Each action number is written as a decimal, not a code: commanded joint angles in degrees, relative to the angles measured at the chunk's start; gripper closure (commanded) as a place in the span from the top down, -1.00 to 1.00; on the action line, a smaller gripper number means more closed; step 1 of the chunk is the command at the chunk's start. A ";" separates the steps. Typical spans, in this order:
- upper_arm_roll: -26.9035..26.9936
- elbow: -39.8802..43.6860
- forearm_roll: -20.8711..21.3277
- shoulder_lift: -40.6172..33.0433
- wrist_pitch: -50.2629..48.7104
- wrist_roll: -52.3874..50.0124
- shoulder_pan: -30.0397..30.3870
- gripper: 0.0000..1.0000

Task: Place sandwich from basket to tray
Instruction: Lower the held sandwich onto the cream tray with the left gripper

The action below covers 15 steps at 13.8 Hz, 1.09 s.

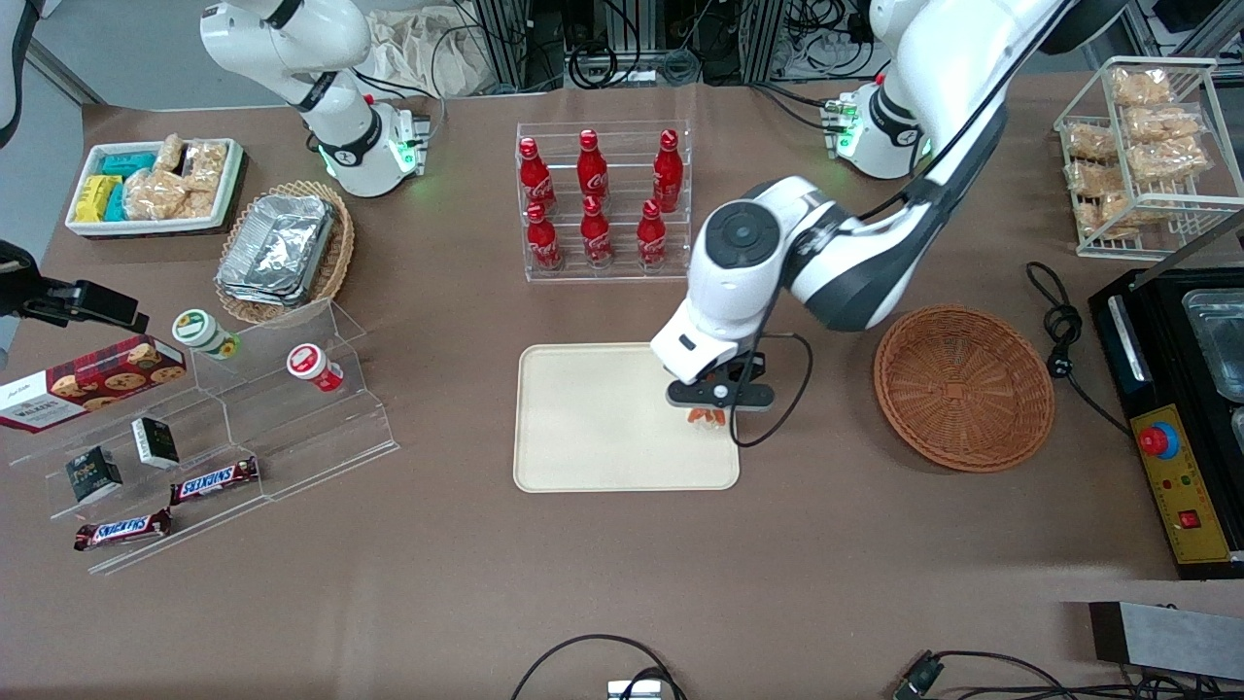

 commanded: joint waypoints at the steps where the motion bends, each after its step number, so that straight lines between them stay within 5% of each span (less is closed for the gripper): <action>1: 0.20 2.90 6.36 5.96 1.99 -5.91 -2.16 -0.88; 15: 0.38 3.16 13.66 14.32 4.20 -9.88 -5.14 -0.86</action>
